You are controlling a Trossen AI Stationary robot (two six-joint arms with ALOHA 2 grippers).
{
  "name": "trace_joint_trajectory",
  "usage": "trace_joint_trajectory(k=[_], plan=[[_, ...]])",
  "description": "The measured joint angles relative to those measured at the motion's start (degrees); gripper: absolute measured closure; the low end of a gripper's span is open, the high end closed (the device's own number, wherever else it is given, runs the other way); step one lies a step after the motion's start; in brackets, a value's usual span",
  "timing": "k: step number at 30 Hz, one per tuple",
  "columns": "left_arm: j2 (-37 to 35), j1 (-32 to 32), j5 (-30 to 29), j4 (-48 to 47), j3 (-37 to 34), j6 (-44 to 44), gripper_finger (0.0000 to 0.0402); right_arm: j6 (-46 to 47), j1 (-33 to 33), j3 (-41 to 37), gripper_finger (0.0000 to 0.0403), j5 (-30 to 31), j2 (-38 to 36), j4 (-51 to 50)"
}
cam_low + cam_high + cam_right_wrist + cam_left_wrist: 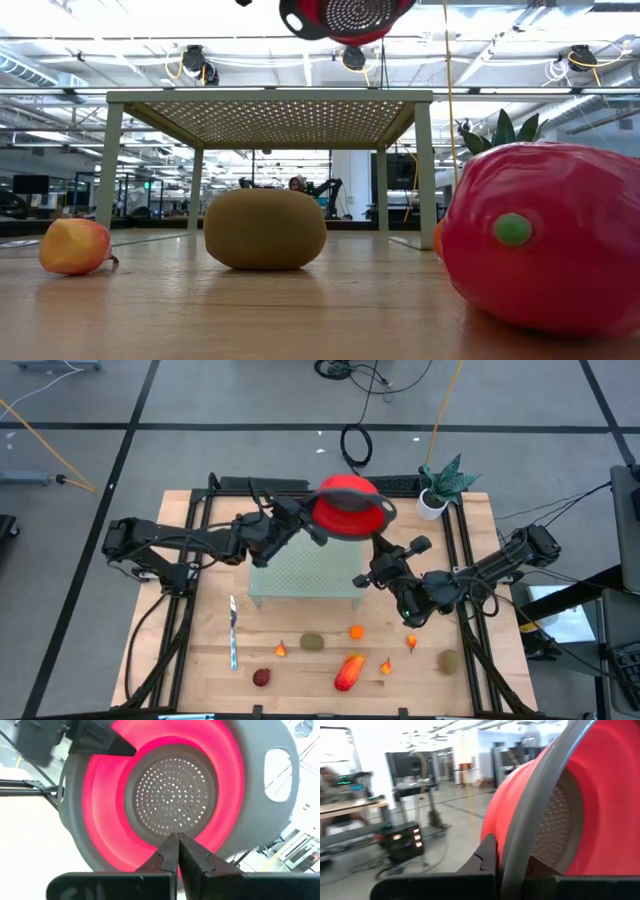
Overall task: Pick & Place Fruit
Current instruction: Put the strainer bowl on the shelf
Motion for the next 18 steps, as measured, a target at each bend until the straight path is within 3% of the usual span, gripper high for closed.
trace_joint_trajectory(k=[5, 11, 18], plan=[[-3.1, 1.9, -2.1, -7.7, 0.0, -7.6, 0.0401, 0.1, 0.0, -1.4, 0.0403, -0.1, 0.0, 0.0], [-7.8, 3.6, -1.3, -22.3, 0.0, -24.5, 0.0401, 2.3, 0.7, -5.7, 0.0403, -0.6, -0.9, 0.0], [-12.2, 5.5, 5.1, -38.7, 0.0, -43.1, 0.0401, 9.1, 3.2, -13.1, 0.0403, -12.0, -8.1, 0.0]])
